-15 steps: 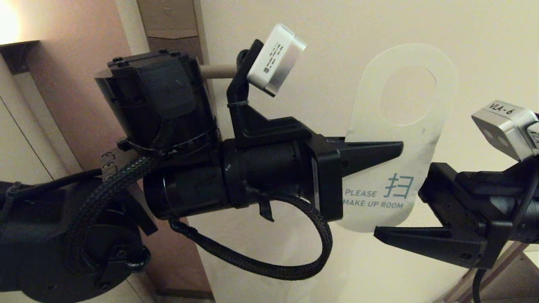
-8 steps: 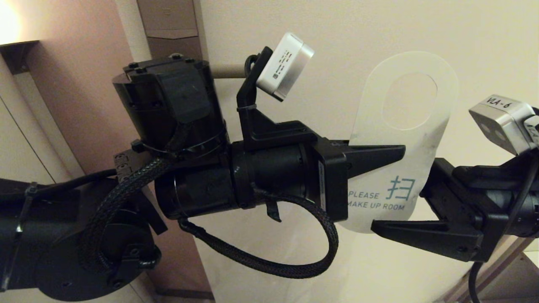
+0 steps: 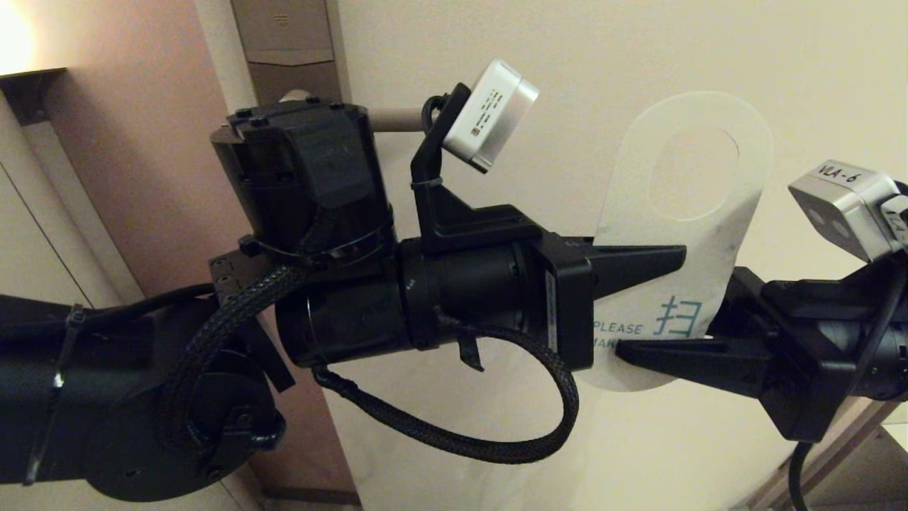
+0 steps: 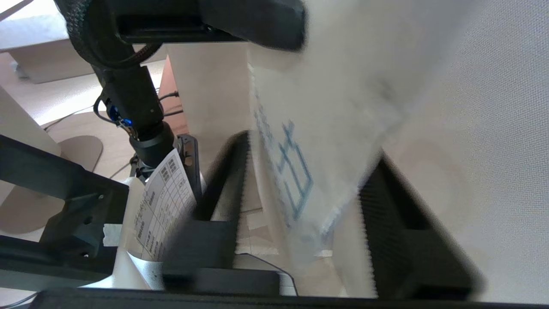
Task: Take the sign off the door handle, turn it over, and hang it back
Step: Hand it to the other hand
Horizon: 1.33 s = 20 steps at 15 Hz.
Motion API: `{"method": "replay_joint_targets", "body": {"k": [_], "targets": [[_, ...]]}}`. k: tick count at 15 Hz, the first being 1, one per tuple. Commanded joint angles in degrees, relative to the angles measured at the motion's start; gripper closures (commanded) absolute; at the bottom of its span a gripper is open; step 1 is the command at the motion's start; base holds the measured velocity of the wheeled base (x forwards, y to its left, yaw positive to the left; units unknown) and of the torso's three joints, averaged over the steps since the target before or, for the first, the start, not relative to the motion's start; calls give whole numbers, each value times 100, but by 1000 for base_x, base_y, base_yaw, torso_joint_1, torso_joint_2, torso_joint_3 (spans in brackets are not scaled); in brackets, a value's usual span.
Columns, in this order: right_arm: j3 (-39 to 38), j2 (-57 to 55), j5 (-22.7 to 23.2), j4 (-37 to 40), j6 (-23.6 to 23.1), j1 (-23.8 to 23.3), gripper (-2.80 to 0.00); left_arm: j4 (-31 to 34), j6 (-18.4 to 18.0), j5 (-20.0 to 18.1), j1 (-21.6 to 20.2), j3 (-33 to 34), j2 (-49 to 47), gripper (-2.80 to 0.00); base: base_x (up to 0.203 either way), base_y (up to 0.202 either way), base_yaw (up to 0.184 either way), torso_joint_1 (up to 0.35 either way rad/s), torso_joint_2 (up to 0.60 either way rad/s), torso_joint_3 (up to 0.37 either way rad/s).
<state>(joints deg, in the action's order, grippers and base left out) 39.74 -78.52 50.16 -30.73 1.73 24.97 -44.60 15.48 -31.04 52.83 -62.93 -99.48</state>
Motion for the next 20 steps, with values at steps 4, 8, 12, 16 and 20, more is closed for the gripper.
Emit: {"method": "replay_joint_targets", "body": {"k": [4, 8, 12, 16, 20], "targets": [[-1, 30, 28, -21, -6, -1, 0, -32, 11, -16, 47, -347, -280, 0, 0, 0, 0, 0, 0, 0], [-28, 47, 28, -21, -6, -1, 0, -40, 7, -16, 122, -377, -335, 0, 0, 0, 0, 0, 0, 0], [-37, 47, 28, -21, -6, -1, 0, -49, -19, -12, 139, -369, -335, -280, 0, 0, 0, 0, 0, 0], [-98, 74, 28, -21, -6, -1, 0, -49, 34, -8, 148, -352, -310, -280, 0, 0, 0, 0, 0, 0], [-168, 88, 20, -29, -15, -9, 0, -49, 34, 1, 148, -316, -247, -280, 0, 0, 0, 0, 0, 0]]}}
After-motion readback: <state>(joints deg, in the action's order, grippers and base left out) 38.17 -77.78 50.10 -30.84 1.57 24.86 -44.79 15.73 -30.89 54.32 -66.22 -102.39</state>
